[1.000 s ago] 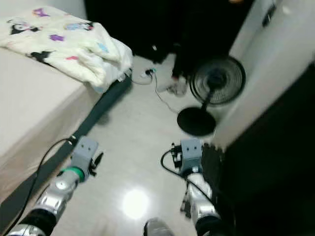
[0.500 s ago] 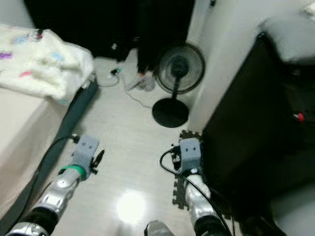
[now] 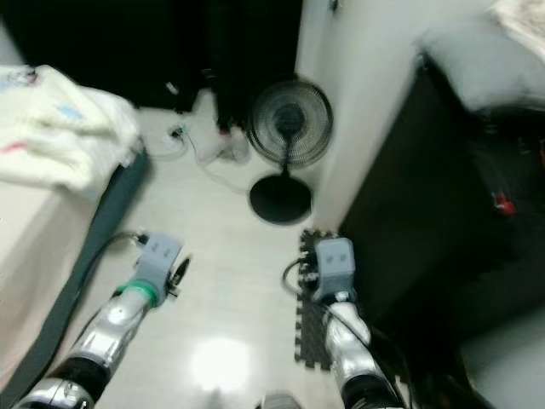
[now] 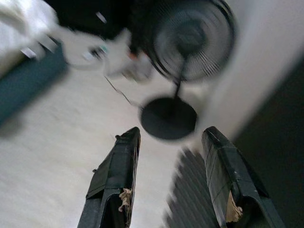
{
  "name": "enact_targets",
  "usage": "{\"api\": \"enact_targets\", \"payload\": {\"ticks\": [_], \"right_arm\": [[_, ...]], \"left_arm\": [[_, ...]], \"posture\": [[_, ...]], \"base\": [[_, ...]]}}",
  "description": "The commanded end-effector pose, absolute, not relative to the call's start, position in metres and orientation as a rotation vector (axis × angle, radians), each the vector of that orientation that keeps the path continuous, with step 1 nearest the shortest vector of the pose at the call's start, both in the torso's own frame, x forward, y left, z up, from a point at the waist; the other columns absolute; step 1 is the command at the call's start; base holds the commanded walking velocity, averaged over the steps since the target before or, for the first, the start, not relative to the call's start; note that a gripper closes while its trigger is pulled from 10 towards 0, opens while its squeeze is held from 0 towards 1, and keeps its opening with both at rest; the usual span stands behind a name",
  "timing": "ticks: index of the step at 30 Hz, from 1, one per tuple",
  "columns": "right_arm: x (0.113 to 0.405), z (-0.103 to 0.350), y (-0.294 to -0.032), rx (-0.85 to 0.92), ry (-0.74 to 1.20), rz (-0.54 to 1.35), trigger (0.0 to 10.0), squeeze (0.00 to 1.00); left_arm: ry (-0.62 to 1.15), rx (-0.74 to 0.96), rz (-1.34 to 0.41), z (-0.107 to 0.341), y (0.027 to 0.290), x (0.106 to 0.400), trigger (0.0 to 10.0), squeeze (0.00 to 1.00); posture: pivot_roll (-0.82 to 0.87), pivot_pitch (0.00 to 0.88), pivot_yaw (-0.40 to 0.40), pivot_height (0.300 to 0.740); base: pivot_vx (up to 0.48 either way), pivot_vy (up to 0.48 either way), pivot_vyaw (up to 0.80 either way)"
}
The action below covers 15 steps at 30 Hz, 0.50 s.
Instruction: Clean up the room
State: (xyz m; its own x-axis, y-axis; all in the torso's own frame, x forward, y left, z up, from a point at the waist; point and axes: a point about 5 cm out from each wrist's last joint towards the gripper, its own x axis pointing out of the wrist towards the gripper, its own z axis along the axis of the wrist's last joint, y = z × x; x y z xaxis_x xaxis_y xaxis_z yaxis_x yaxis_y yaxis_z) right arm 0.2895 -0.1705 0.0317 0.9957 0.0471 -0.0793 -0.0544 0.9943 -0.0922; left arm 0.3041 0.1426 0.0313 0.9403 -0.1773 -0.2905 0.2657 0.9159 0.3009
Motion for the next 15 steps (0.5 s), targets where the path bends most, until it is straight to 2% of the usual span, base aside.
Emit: {"api": "enact_targets", "payload": {"ticks": [1,6,15], "right_arm": [[0.2855,0.0263,-0.1623,-0.080,0.093,0.073,10.0,0.00],[0.2853,0.0255,-0.1643,-0.074,0.098,0.070,10.0,0.00],[0.2850,0.0249,-0.1658,-0.082,0.101,0.066,10.0,0.00]], "left_arm": [[0.309,0.357,-0.214,0.0221,0.1509,0.2980,10.0,0.00],[0.308,0.360,-0.214,0.0220,0.1504,0.2981,10.0,0.00],[0.308,0.360,-0.216,0.0212,0.1495,0.2985,10.0,0.00]], "posture": [[-0.04,0.000,0.058,0.740],[-0.05,0.000,0.056,0.740],[-0.05,0.000,0.056,0.740]], "base": [[0.469,0.000,0.00],[0.466,0.000,0.00],[0.462,0.000,-0.73]]}}
